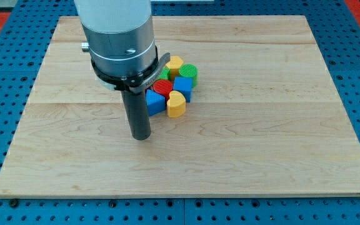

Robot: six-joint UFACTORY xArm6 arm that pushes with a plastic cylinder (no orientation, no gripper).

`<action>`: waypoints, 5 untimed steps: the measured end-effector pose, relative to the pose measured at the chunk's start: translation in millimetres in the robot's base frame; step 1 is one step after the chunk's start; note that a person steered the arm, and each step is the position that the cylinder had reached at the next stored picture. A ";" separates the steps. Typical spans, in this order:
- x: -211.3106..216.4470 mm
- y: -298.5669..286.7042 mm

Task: Point your arm to the yellow heart

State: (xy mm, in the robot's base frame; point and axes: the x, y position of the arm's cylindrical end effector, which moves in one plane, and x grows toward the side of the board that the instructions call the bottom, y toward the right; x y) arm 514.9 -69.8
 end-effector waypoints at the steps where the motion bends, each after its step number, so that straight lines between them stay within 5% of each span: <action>1: 3.9 4.7; 5: 9.8 49.9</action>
State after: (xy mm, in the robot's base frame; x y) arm 524.8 -19.9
